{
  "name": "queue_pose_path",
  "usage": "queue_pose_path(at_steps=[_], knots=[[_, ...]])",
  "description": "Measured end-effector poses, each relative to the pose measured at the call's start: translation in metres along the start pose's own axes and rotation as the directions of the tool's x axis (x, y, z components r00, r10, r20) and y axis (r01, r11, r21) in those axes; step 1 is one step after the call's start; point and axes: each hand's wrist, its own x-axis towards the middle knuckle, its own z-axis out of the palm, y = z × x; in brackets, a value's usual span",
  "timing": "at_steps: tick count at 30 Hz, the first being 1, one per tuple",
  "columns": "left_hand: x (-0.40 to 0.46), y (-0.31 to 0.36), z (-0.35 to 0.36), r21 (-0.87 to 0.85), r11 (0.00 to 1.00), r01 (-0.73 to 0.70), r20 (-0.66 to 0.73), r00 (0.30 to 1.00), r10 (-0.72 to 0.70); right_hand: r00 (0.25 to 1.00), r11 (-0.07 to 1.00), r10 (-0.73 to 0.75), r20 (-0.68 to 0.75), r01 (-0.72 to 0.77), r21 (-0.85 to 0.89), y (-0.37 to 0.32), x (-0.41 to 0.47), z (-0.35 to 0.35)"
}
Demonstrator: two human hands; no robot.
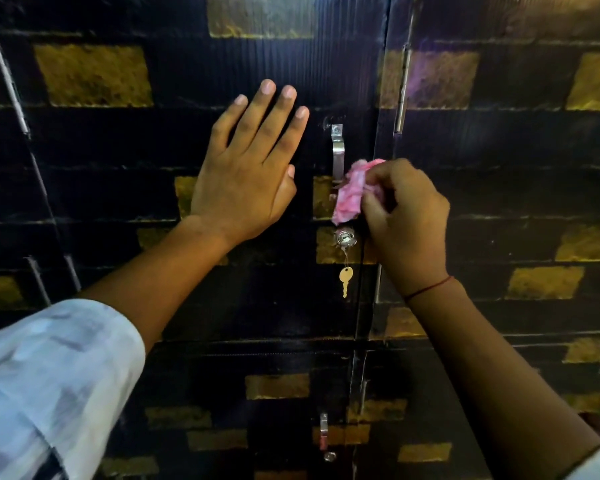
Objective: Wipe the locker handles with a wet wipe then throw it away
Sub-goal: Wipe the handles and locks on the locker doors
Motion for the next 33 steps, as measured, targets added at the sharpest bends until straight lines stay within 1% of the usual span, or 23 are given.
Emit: queue_pose_path(at_steps=[3,5,7,10,12,14,15,16,18,19,21,23,25,27,29,33], knots=[[0.000,-0.001,0.001,0.001,1.000,-0.002,0.020,1.000,0.001,1.000,0.998,-0.005,-0.018,0.006,0.055,-0.013,0.000,0.009],[-0.001,-0.002,0.000,-0.002,1.000,0.001,0.031,1.000,-0.001,0.999,0.995,0.051,0.007,-0.052,0.081,-0.018,0.002,0.018],[0.000,-0.003,0.000,-0.005,1.000,-0.001,0.032,0.999,0.001,0.996,0.993,0.086,0.028,-0.088,0.077,-0.017,0.002,0.020],[0.000,-0.001,0.000,-0.019,1.000,-0.002,0.019,1.000,0.003,0.994,0.995,0.093,0.051,-0.095,0.042,-0.010,-0.003,0.013],[-0.001,-0.001,0.001,-0.022,1.000,0.006,0.009,1.000,-0.006,0.999,0.999,0.044,0.002,-0.044,0.023,-0.014,-0.003,0.008],[-0.001,-0.001,0.001,-0.020,1.000,0.006,0.009,1.000,-0.006,0.995,0.996,-0.089,-0.043,0.090,0.026,-0.019,-0.007,0.008],[-0.001,-0.001,0.002,-0.024,1.000,0.005,0.009,1.000,-0.005,0.990,0.990,-0.138,-0.031,0.138,0.009,-0.017,-0.012,0.011],[-0.001,-0.001,0.002,-0.029,1.000,0.005,0.007,1.000,-0.005,0.989,0.988,-0.151,0.003,0.151,-0.031,-0.012,-0.016,0.014],[0.000,0.000,0.002,-0.032,0.999,0.006,-0.001,1.000,-0.006,0.995,0.989,-0.097,0.039,0.100,-0.107,-0.004,-0.022,0.016],[0.000,0.000,0.002,-0.029,1.000,0.006,0.000,1.000,-0.006,0.998,0.992,-0.060,0.031,0.063,-0.110,-0.003,-0.025,0.015],[-0.002,0.001,0.003,-0.022,1.000,0.012,0.020,1.000,-0.012,0.999,0.998,-0.021,-0.035,0.018,-0.062,-0.012,-0.026,0.009],[-0.004,0.003,0.004,-0.013,1.000,0.022,0.040,0.999,-0.022,0.992,0.999,-0.037,-0.121,0.034,-0.026,-0.026,-0.018,0.004],[-0.005,0.003,0.005,-0.022,0.999,0.023,0.028,0.999,-0.022,0.986,0.997,-0.072,-0.151,0.071,-0.010,-0.034,-0.002,0.005],[-0.005,0.002,0.005,-0.052,0.998,0.026,0.001,1.000,-0.026,0.992,0.997,-0.083,-0.098,0.082,-0.014,-0.037,0.019,0.012],[-0.005,0.002,0.005,-0.072,0.997,0.020,-0.014,1.000,-0.021,0.996,0.995,-0.085,-0.019,0.084,-0.059,-0.037,0.034,0.019],[-0.006,-0.002,0.002,-0.091,0.996,-0.014,-0.015,1.000,0.013,0.989,0.982,-0.132,0.072,0.140,-0.127,-0.034,0.040,0.019]])
